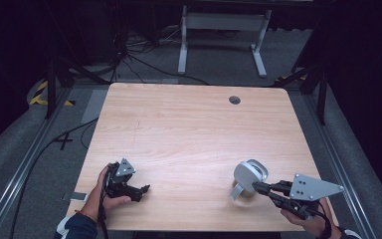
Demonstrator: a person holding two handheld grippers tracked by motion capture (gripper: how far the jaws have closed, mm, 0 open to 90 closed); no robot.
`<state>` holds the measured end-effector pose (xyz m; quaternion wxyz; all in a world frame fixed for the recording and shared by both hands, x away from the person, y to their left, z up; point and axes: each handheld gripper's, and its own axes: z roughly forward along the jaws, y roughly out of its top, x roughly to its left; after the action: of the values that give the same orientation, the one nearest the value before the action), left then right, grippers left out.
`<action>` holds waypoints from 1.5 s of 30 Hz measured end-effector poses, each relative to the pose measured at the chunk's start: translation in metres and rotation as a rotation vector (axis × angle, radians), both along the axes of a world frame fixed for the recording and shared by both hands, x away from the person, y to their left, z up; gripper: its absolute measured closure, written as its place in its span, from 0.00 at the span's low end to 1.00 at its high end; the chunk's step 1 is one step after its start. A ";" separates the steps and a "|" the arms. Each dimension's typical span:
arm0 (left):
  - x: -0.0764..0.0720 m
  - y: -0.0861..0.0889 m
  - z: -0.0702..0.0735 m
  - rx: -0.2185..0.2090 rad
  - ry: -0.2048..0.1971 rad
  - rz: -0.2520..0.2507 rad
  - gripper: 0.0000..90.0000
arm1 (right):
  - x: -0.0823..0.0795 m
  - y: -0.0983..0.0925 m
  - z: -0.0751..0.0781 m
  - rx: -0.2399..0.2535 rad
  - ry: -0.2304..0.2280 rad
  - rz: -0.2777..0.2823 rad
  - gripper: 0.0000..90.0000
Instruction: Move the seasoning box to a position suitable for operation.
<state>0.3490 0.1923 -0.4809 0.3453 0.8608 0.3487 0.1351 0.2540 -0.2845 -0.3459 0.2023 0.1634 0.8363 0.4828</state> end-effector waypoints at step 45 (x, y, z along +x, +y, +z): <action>0.001 -0.001 -0.001 -0.010 0.001 -0.003 0.02 | 0.029 -0.049 -0.010 -0.018 -0.035 -0.210 0.95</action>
<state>0.3501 0.1914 -0.4819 0.3498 0.8596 0.3481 0.1324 0.2827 -0.3340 -0.3560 0.2679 0.2398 0.8153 0.4540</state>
